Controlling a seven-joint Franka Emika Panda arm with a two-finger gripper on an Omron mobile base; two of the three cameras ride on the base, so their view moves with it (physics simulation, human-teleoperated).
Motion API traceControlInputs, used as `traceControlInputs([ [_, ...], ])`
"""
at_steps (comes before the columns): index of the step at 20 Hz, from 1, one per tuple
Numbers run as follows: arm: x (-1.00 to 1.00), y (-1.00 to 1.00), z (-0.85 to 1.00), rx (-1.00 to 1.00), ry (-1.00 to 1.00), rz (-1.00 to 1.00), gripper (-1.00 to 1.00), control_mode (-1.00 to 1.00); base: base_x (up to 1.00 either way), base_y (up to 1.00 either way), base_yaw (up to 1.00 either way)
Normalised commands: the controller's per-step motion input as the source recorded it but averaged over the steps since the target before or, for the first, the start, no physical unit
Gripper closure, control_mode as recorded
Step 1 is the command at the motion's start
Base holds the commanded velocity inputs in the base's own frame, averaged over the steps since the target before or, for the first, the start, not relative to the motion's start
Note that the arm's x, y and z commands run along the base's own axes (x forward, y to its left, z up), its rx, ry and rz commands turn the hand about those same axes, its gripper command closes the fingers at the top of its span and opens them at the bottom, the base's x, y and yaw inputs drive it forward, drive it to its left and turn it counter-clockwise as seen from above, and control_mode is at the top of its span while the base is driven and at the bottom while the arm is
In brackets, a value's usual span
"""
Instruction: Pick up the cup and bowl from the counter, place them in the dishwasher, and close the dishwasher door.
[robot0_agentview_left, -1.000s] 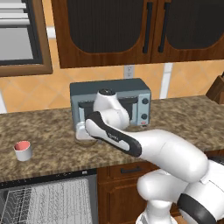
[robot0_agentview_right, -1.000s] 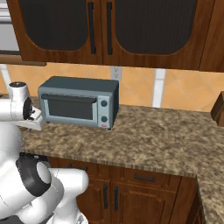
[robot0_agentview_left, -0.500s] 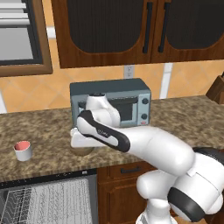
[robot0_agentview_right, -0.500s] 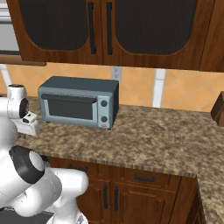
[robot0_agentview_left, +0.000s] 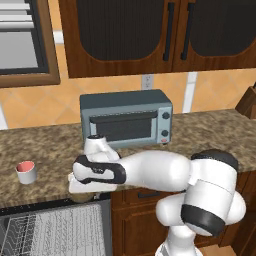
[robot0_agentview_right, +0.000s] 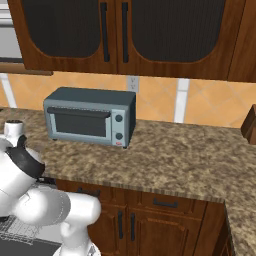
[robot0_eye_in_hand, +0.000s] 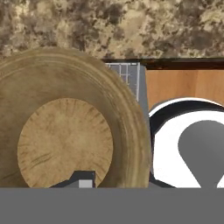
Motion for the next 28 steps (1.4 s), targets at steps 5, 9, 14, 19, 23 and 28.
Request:
traceControlInputs([
  [5, -0.08, 0.58, -0.89, -0.12, 0.03, 0.00, 1.00, -1.00, 0.00, 0.00, 0.00],
  [9, 0.00, 0.13, -0.50, -0.08, 0.01, 0.00, 1.00, -1.00, 0.00, 0.00, 0.00],
  [14, 0.11, 0.27, -0.07, -0.10, 0.07, 0.00, 1.00, -1.00, 0.00, 0.00, 0.00],
  [19, 0.16, 0.42, -0.02, -0.17, 0.19, -0.03, 1.00, -1.00, 0.00, 0.00, 0.00],
  [23, 0.23, 0.42, -0.01, -0.19, 0.11, -0.03, 1.00, -1.00, 0.00, 0.00, 0.00],
  [28, 0.03, 0.54, 0.10, -0.08, 0.04, 0.00, 1.00, -1.00, 0.00, 0.00, 0.00],
])
